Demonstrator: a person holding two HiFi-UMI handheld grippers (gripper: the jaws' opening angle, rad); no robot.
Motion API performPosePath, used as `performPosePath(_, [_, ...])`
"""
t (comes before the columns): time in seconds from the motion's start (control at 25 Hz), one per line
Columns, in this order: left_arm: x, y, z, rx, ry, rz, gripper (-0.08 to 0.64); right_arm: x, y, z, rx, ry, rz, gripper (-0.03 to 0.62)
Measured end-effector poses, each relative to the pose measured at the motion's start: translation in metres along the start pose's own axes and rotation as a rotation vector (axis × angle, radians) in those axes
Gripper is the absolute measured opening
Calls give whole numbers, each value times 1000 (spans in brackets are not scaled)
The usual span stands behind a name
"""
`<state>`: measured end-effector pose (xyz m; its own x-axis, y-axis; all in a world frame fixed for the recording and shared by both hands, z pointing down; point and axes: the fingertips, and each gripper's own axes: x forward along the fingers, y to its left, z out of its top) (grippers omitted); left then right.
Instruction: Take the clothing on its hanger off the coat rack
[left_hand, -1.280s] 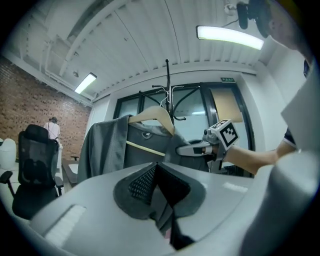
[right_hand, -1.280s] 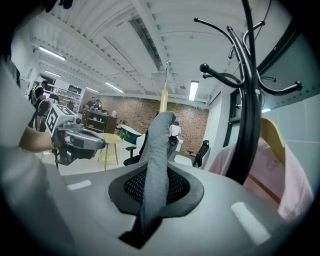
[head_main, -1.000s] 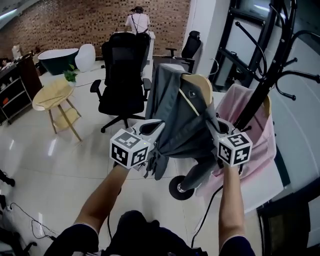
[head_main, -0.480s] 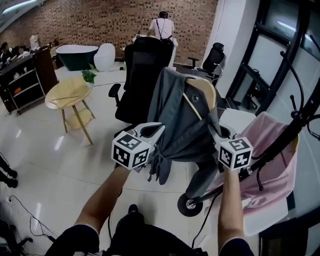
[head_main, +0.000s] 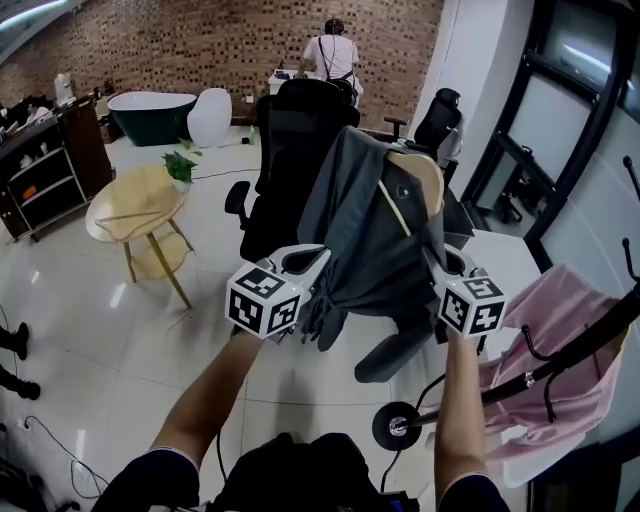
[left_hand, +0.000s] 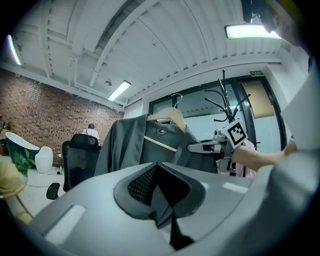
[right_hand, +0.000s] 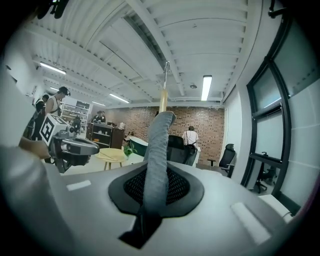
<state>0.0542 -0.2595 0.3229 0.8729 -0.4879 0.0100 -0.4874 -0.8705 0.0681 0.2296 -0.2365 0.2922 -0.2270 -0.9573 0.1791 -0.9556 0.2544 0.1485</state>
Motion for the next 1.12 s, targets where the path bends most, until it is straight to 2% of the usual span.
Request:
performPosePath(0.32, [41, 72, 5, -5, -8, 21, 12, 95, -15, 17, -20, -2, 16, 28])
performPosePath(0.56, [81, 140, 1, 8, 9, 59, 12, 176, -38, 32, -16, -58, 46, 28])
performPosePath(0.8, [134, 199, 13, 11, 15, 98, 12, 253, -70, 54, 0, -93, 93, 28])
performPosePath(1.0, [159, 244, 28, 41, -51, 155, 12, 314, -92, 63, -1, -117, 117, 28])
performPosePath(1.12, [172, 273, 30, 32, -53, 176, 12, 348, -101, 69, 11, -129, 129, 28])
